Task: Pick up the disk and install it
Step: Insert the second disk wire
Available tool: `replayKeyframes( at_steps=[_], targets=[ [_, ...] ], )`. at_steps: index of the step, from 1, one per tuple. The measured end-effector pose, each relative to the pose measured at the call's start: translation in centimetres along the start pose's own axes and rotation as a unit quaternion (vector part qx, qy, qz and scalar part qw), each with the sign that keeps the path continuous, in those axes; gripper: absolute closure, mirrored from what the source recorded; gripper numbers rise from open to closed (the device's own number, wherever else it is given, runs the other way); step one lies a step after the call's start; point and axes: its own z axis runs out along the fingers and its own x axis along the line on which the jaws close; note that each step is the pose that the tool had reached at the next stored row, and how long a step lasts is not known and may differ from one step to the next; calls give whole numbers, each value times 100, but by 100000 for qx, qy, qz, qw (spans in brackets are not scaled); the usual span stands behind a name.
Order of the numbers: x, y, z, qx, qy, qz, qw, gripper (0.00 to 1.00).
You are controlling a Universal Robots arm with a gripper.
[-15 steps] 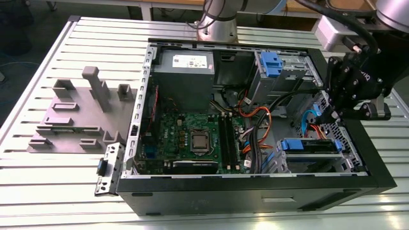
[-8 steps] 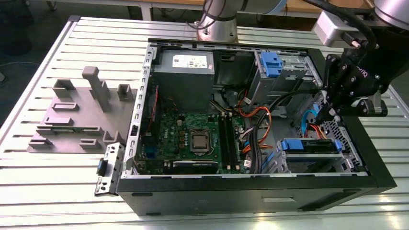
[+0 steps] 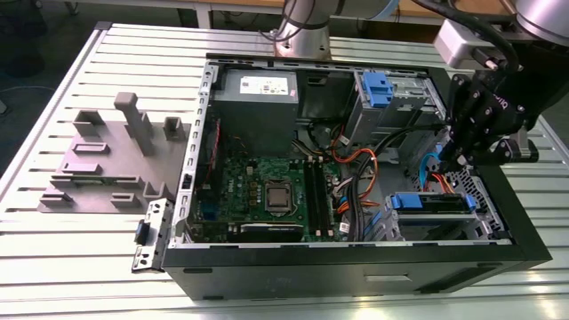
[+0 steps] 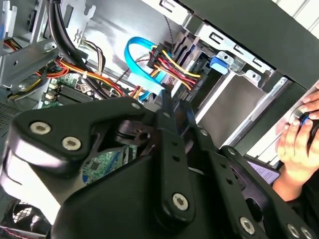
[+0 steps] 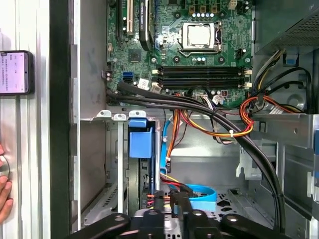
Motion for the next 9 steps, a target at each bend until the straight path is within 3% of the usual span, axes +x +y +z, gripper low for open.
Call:
replayKeyframes(
  at_steps=[2,3,9],
  targets=[
    [-4,0,10,3,6,-82,100000,75],
    [-6,0,15,4,9,-119,100000,69],
    [-20,-10,65,13,3,-264,100000,69]
  ],
)
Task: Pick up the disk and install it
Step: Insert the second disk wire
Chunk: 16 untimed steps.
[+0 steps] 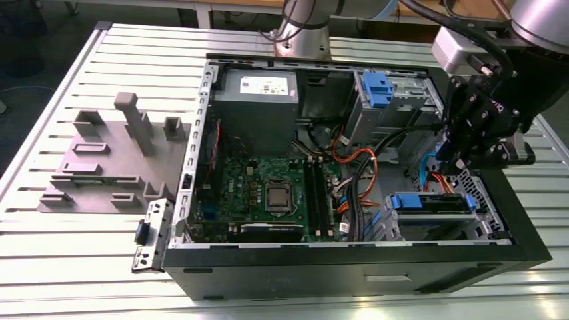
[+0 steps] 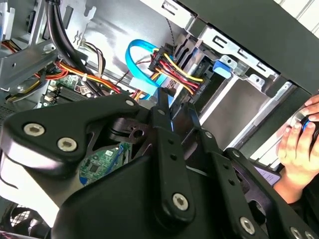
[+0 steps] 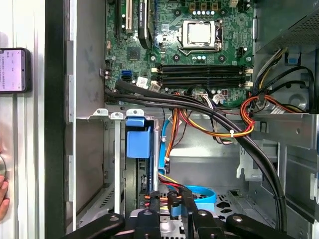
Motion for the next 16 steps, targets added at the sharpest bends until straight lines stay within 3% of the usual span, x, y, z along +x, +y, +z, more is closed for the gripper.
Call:
replayKeyframes(
  at_steps=[8,10,16],
  targets=[
    [-17,-12,79,-1,48,-10,100000,70],
    [-17,-12,84,-1,76,-11,100000,83],
    [-17,-12,88,1,58,-12,100000,84]
  ],
)
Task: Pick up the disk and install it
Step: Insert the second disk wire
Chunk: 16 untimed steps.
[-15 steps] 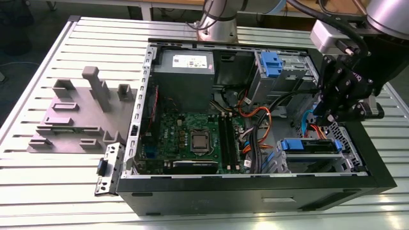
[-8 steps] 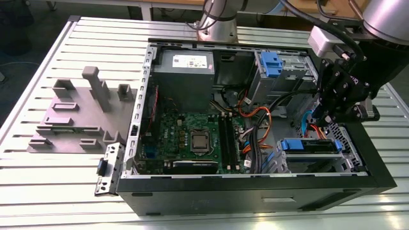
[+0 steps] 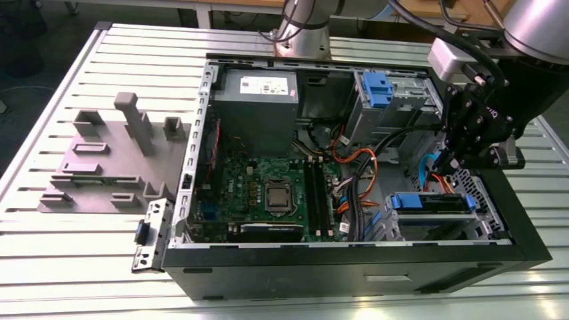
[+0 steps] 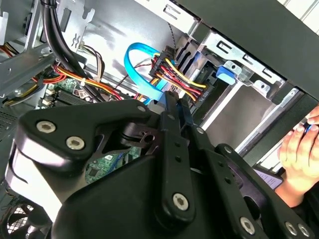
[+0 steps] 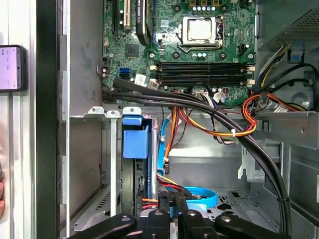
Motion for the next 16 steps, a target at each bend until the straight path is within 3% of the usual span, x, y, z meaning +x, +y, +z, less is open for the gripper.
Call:
replayKeyframes(
  at_steps=[6,16],
  targets=[
    [46,56,4,103,-49,-182,100000,84],
    [186,105,26,657,-76,-1012,99993,84]
  ],
)
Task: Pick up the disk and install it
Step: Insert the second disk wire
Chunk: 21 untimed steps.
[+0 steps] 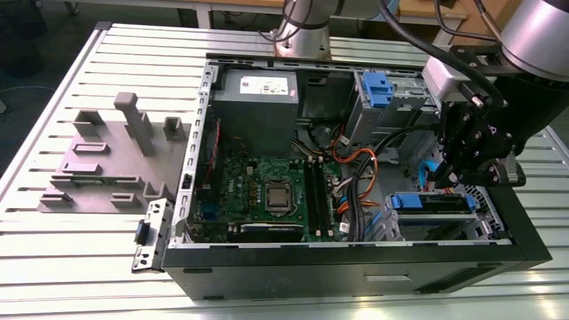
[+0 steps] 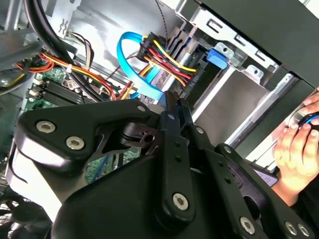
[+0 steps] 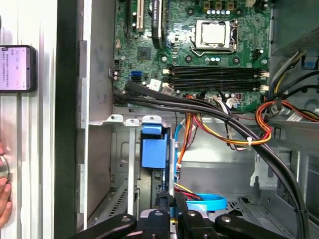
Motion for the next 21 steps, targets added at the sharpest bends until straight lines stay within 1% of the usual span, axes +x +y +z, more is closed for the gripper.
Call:
replayKeyframes(
  at_steps=[13,21],
  targets=[
    [73,24,76,436,-70,-2084,99977,84],
    [87,26,107,497,-44,-1816,99982,84]
  ],
)
